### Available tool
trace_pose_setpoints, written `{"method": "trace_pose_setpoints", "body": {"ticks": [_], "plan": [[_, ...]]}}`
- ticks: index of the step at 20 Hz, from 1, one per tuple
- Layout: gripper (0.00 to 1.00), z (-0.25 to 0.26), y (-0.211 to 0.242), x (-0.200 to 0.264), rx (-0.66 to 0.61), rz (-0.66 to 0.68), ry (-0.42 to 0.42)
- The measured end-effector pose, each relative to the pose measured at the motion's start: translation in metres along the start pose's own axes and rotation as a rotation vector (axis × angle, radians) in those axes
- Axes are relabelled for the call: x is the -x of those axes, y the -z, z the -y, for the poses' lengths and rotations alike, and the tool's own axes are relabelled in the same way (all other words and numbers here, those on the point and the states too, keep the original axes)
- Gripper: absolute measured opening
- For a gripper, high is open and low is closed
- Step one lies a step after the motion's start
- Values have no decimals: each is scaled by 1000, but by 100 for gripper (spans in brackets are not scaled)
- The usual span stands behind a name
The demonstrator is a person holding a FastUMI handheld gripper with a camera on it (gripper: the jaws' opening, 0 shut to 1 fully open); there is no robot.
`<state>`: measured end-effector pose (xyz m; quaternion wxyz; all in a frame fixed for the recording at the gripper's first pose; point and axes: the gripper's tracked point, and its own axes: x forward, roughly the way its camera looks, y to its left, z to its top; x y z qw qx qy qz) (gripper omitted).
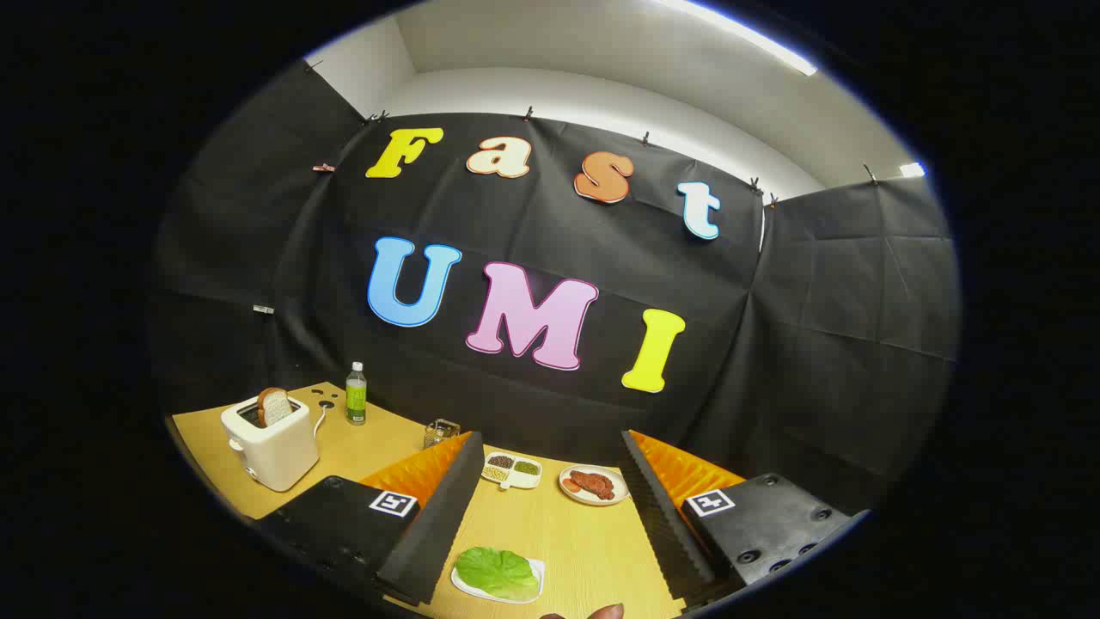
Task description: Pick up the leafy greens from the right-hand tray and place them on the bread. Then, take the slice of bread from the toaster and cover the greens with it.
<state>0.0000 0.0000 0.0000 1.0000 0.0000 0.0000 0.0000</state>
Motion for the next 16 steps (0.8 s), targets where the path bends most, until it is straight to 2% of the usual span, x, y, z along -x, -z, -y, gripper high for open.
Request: {"method": "trace_pose_setpoints", "body": {"ticks": [16], "plan": [[97, -14, 5, -3, 26, -17, -26]]}}
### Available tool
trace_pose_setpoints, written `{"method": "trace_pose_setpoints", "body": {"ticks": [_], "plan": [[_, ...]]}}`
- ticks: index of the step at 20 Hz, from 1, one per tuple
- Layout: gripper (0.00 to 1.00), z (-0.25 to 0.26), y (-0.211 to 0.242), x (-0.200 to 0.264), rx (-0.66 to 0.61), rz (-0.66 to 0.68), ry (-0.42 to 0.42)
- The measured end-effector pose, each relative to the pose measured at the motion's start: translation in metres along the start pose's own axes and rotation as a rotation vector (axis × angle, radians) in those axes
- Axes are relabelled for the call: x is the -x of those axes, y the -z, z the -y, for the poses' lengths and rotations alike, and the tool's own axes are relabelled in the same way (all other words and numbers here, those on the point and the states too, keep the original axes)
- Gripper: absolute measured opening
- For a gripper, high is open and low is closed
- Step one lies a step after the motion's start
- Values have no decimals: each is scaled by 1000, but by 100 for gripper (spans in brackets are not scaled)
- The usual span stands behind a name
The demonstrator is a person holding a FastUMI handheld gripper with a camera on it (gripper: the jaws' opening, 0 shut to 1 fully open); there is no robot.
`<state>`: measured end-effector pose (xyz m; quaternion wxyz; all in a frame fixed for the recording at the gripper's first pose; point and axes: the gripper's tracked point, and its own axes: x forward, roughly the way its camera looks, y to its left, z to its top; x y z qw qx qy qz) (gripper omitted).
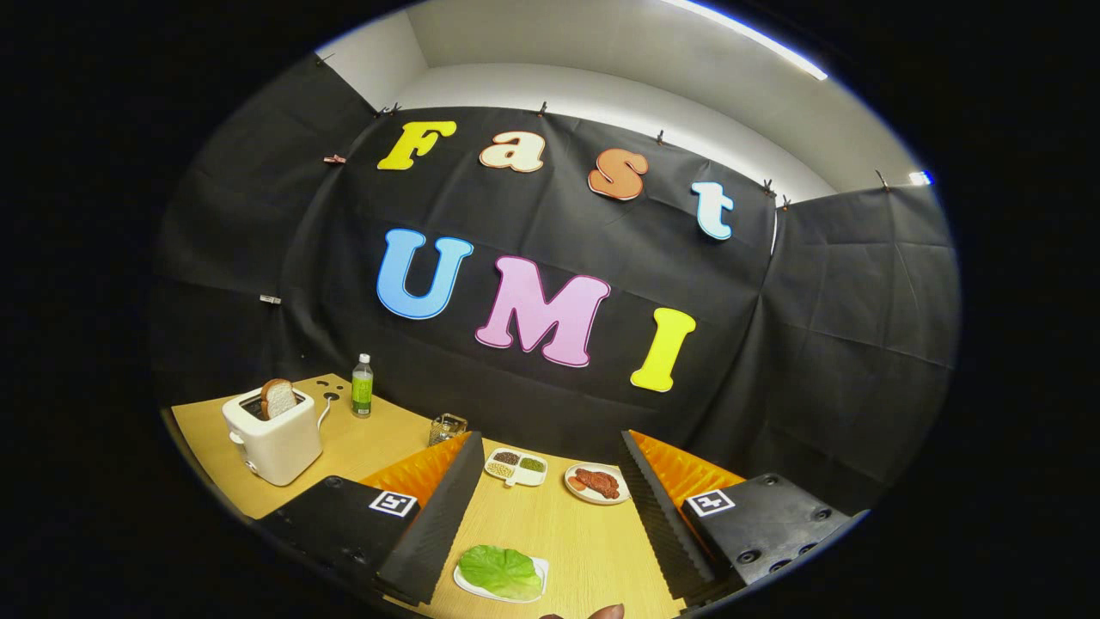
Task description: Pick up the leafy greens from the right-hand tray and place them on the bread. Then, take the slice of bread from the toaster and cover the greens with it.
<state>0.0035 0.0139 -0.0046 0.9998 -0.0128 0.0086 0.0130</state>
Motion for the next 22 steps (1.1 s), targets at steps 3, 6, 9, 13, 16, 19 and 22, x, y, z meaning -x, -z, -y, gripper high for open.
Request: {"method": "trace_pose_setpoints", "body": {"ticks": [3, 6, 9, 13, 16, 19, 22], "plan": [[97, 0, -2, -1, -3, 6, -3], [97, -1, 0, -2, -3, 0, -11], [97, -6, 10, -5, 9, -24, -54], [97, -16, 38, -12, 40, -95, -157], [97, -20, 73, -20, 73, -174, -234], [97, -22, 113, -30, 94, -258, -294], [98, -31, 160, -39, 121, -352, -370]]}}
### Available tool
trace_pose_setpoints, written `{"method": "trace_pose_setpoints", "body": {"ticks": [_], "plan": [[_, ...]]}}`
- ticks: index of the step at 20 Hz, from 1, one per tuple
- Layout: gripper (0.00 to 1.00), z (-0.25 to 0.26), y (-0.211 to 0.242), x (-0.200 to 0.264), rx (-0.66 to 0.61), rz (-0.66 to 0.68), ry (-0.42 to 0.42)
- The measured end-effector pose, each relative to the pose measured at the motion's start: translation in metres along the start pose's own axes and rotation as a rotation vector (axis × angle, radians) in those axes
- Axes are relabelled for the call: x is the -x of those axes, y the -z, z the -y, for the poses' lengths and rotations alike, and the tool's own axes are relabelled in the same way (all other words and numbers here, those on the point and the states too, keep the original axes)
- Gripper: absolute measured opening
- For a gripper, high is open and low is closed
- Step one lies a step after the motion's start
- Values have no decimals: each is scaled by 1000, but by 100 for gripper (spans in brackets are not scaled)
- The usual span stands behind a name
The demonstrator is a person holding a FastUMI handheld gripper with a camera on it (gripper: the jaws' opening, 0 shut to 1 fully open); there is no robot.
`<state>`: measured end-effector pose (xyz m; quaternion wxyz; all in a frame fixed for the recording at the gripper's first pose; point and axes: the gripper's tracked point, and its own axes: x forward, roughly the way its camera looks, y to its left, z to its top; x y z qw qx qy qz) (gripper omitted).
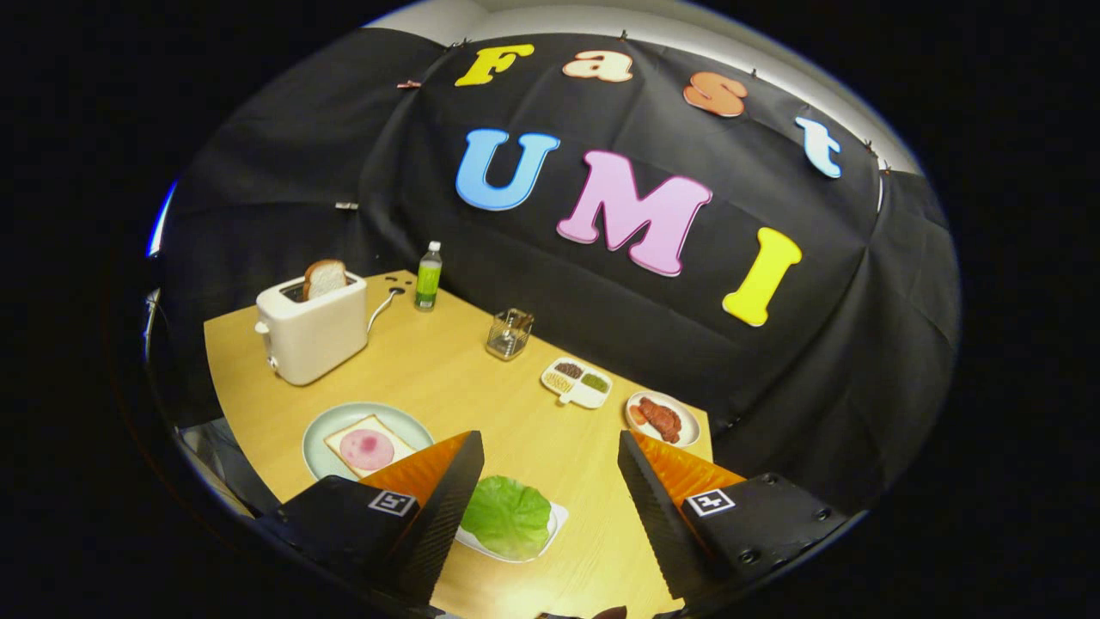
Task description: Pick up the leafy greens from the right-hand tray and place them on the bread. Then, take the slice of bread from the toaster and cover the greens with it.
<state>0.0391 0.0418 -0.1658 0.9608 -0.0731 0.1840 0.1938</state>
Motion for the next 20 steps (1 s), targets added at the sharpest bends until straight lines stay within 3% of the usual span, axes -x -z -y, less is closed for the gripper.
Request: {"method": "trace_pose_setpoints", "body": {"ticks": [8, 10, 11, 16, 17, 20], "plan": [[95, -28, 118, -56, -25, -304, -167], [89, -35, 146, -67, -60, -377, -206], [83, -37, 158, -72, -76, -409, -215], [83, -40, 192, -97, -103, -498, -241], [75, -41, 193, -101, -113, -507, -248], [65, -50, 208, -104, -122, -571, -271]]}}
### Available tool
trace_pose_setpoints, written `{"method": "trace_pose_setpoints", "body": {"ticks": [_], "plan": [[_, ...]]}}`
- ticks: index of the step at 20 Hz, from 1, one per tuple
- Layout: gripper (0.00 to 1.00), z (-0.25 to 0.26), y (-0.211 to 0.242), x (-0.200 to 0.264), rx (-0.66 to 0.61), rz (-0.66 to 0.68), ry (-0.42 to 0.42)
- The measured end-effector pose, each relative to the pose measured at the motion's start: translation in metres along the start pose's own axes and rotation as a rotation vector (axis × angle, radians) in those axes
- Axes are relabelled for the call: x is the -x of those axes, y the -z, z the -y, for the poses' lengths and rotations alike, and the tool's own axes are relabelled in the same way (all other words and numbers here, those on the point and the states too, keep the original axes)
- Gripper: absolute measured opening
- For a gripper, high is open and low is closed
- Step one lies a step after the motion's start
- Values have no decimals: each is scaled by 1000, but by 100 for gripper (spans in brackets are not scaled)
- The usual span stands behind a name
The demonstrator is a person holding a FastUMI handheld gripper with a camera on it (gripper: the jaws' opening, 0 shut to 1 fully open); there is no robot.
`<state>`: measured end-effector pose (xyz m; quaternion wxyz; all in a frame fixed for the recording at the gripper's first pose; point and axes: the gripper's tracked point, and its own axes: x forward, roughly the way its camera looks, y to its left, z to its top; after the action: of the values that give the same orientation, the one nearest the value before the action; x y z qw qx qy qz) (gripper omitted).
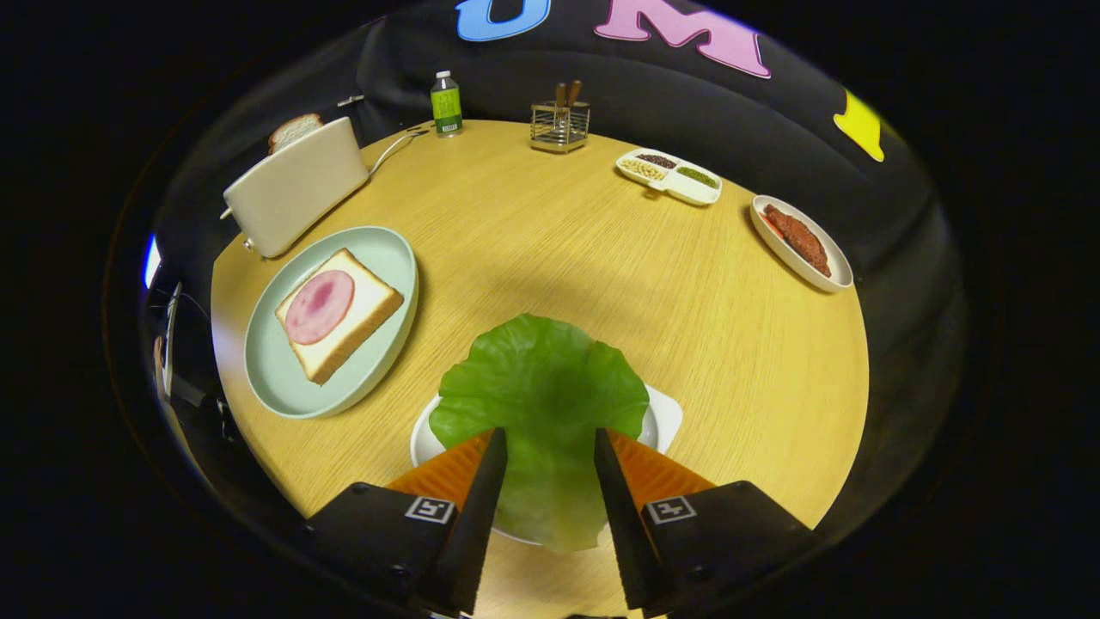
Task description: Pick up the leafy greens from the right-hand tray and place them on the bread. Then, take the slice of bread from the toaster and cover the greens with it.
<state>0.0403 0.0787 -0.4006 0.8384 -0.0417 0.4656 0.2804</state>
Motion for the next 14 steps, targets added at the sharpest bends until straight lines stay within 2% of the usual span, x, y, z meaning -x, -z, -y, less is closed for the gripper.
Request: {"method": "trace_pose_setpoints", "body": {"ticks": [1, 2, 4, 7, 9, 14], "plan": [[61, -2, 2, 1, -8, -28, -20], [61, -4, 7, -1, -31, -46, -21], [54, -1, 6, 0, -63, -67, -11], [9, -1, 6, 2, -65, -74, -6], [6, -3, 2, 11, -59, -52, 14], [6, -16, -31, 53, -86, 74, 20]]}}
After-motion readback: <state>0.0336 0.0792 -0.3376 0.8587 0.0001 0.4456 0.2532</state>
